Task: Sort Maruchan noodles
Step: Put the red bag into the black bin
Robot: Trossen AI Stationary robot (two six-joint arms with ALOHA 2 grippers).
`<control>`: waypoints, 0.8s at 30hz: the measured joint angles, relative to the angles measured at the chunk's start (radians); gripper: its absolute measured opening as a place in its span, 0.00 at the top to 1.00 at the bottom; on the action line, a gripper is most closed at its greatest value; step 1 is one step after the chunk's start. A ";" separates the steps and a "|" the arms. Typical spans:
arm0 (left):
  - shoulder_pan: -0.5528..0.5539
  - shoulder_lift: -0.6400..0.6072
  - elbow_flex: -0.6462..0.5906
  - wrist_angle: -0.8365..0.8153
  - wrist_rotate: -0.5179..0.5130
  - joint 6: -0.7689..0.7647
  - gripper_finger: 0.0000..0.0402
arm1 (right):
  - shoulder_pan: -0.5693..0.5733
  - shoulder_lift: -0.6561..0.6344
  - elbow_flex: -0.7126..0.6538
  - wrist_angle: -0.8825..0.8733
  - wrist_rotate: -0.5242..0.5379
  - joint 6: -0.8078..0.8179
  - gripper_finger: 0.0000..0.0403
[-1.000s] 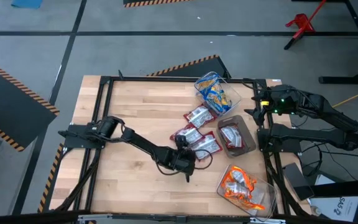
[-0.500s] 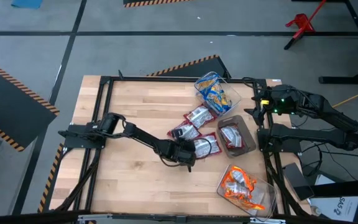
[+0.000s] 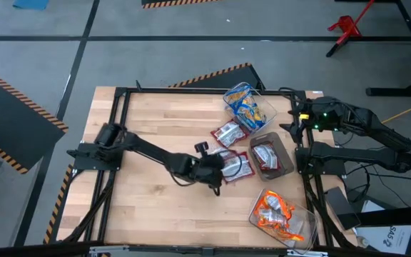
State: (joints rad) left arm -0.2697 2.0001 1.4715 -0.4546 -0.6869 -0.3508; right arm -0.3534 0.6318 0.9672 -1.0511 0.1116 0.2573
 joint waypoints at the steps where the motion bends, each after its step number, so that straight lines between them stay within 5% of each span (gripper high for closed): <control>1: 0.000 -0.022 0.000 0.017 -0.015 0.026 0.99 | 0.000 0.000 0.000 0.006 0.000 0.000 0.15; 12: 0.106 -0.057 0.003 0.574 0.106 0.464 0.99 | 0.000 -0.001 0.000 0.039 0.005 0.000 0.15; 24: 0.244 0.019 0.049 0.830 0.371 0.465 0.99 | 0.000 -0.001 0.000 0.073 0.031 0.000 0.15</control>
State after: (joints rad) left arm -0.0254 2.0195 1.5208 0.3755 -0.3158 0.1146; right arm -0.3531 0.6304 0.9672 -0.9781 0.1427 0.2569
